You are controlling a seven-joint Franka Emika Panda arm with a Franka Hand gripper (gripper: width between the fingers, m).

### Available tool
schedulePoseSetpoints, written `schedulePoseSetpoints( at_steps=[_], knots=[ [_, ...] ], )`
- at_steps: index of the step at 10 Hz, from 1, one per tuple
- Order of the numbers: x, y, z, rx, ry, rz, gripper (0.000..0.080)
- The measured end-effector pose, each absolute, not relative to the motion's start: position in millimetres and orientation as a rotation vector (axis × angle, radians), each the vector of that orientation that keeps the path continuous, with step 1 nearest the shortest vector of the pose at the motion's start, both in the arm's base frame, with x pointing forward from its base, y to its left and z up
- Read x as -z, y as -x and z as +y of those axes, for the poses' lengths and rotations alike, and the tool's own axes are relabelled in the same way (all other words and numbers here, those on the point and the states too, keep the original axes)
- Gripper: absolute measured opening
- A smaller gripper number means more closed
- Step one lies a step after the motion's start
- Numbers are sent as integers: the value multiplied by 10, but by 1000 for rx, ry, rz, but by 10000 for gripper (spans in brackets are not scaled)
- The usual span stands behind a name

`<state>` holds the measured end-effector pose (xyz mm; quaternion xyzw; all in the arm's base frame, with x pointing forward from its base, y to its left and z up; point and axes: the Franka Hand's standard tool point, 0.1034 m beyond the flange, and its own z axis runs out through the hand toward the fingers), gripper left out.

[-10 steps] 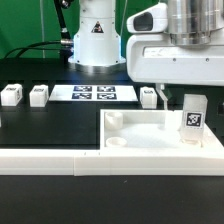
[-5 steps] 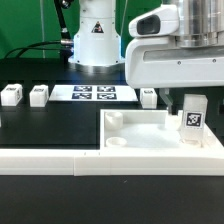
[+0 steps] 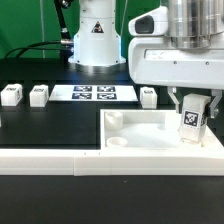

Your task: Assemble square table

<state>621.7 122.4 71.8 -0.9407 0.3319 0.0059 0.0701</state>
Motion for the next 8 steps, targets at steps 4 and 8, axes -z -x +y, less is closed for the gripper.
schedulePoseSetpoints(
  at_steps=[4,8],
  knots=[
    [-710,-6236,1198,-107,2419,1714,296],
    [-698,-6247,1230,-209,1979,2131,398]
  ],
)
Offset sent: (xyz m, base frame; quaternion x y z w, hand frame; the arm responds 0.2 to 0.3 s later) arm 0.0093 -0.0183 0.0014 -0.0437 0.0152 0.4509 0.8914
